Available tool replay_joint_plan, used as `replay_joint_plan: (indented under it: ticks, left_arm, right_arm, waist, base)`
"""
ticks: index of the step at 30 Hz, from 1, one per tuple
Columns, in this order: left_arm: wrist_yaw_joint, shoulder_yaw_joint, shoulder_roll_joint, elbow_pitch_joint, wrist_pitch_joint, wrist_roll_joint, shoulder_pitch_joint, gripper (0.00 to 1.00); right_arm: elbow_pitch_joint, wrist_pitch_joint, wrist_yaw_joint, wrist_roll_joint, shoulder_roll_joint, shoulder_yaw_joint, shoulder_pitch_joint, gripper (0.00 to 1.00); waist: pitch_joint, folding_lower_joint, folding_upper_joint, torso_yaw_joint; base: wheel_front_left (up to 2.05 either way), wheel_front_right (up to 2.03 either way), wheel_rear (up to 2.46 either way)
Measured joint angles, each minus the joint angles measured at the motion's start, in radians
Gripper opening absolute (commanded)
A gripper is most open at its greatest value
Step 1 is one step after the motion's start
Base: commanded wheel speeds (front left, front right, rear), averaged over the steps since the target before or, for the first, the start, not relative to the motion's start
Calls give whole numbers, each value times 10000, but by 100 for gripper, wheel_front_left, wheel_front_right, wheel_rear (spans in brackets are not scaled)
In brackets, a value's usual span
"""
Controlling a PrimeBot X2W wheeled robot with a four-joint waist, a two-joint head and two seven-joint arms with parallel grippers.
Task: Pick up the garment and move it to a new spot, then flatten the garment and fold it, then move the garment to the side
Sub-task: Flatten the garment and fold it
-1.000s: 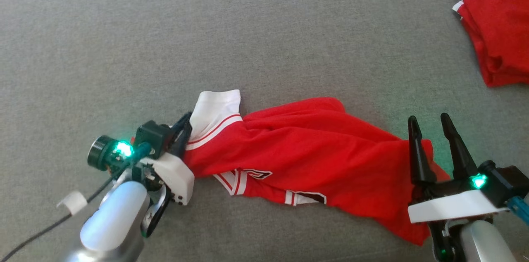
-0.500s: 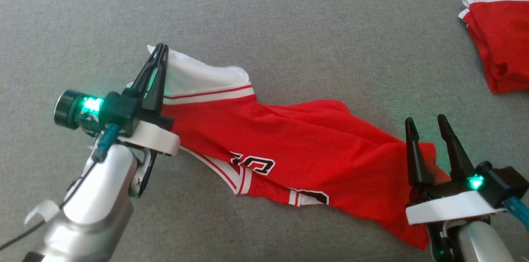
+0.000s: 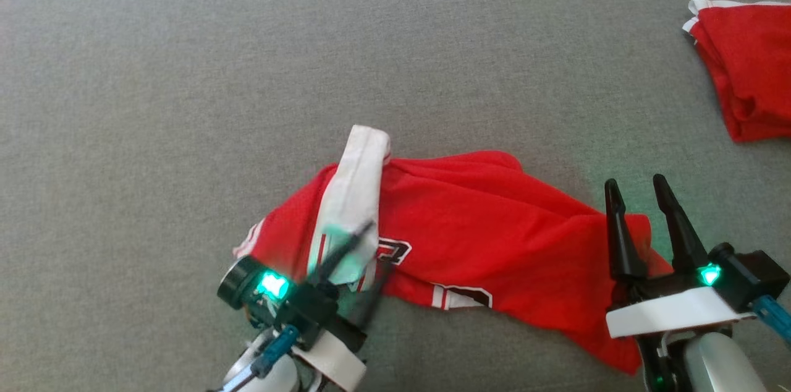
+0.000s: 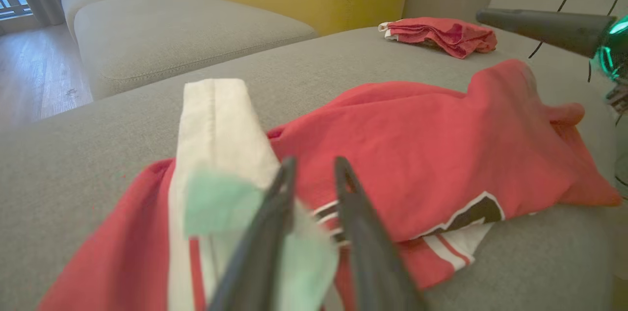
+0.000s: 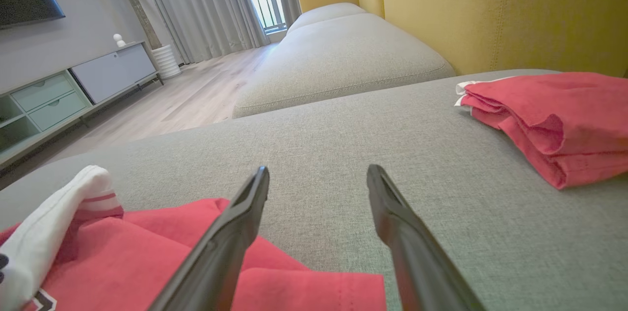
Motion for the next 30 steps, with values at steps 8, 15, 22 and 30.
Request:
replay_joint_plan:
  ticks: [8, 15, 22, 30]
  left_arm:
    - [458, 102, -374, -1089, 109, -470, 146, 100]
    - [838, 888, -631, -2341, 1515, -2886, 1863, 100]
    - [1407, 1559, -385, -2907, 2433, -4054, 2859, 100]
    - [1703, 1964, -587, -2288, 2522, -4389, 2652, 100]
  right_arm:
    - [54, 0, 0, 0, -2, 6, 2, 100]
    - [58, 0, 0, 0, -8, 15, 27, 100]
    - [31, 0, 0, -2, -33, -123, 104, 100]
    - [31, 0, 0, -2, -56, -48, 116, 100]
  waist:
    - [-178, 0, 0, 87]
    - [-277, 0, 0, 56]
    - [-216, 0, 0, 180]
    - [-123, 0, 0, 238]
  base:
    - [0, 0, 0]
    - [0, 0, 0]
    - [0, 0, 0]
    - [0, 0, 0]
